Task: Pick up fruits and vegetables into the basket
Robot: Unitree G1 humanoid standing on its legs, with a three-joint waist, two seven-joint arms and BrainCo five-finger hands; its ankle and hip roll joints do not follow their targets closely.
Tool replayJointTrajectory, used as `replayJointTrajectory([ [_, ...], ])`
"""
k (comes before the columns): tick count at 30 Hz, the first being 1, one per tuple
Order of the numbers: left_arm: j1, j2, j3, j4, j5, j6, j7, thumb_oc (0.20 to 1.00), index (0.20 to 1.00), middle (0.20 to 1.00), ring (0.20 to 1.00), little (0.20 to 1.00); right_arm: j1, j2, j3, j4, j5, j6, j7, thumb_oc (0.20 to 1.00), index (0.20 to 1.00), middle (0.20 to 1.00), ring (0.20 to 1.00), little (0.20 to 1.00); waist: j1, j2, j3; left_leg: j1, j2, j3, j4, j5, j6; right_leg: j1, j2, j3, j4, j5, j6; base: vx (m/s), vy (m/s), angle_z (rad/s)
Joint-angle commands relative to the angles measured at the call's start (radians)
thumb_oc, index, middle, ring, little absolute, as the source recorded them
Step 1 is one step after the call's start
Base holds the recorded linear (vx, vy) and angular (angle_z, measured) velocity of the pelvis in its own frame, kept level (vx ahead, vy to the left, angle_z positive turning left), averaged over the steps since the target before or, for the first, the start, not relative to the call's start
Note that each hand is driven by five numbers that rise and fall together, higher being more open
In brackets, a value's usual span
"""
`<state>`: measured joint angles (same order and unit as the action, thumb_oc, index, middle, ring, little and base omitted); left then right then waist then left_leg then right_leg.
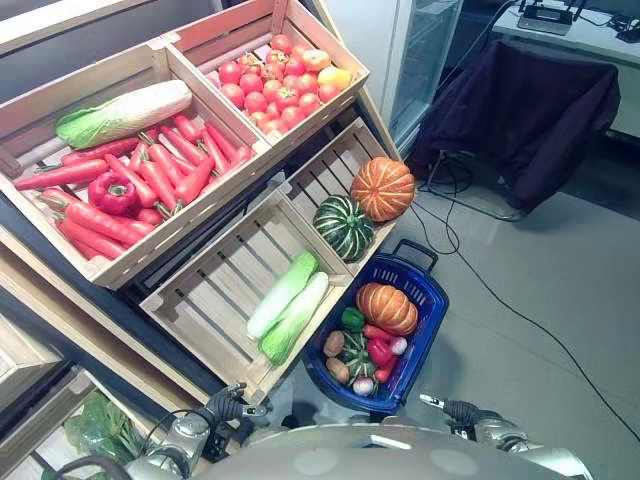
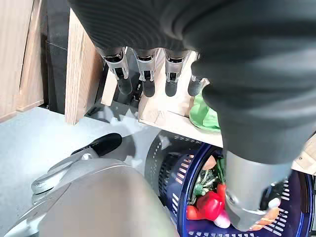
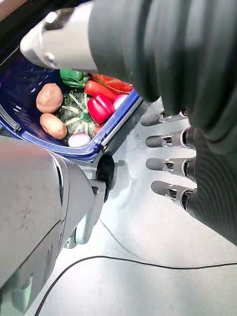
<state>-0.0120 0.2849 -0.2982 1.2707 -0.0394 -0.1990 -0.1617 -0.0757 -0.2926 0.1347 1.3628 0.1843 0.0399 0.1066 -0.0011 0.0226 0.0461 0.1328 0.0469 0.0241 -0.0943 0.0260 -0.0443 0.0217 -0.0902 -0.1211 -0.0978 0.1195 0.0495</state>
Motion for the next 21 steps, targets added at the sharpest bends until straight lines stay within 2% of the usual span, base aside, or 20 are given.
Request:
replayJointTrajectory([
  [1,-0.075,-0.001,0.006,0.063,0.014,-0.016,0.007,1.000,1.000,1.000,1.000,1.000,-0.061,0.010,0.027,0.053,0.009,-0.020,-0.018,1.000,1.000,1.000,1.000,1.000,0.001,-0.030,0.033,-0.016,0.006,-0.009,0.007,-0.059,-0.005,0.086,-0.045,0.002,0.019,-0.097,0.069,0.11,0.070,0.32],
  [21,-0.075,-0.002,0.008,0.057,-0.008,-0.030,-0.008,1.000,1.000,1.000,1.000,1.000,-0.057,0.015,0.024,0.048,0.014,-0.022,-0.021,1.000,1.000,1.000,1.000,1.000,0.000,-0.032,0.034,-0.016,0.002,-0.010,0.007,-0.060,-0.002,0.085,-0.042,0.004,0.024,-0.100,0.068,0.00,0.000,0.00],
])
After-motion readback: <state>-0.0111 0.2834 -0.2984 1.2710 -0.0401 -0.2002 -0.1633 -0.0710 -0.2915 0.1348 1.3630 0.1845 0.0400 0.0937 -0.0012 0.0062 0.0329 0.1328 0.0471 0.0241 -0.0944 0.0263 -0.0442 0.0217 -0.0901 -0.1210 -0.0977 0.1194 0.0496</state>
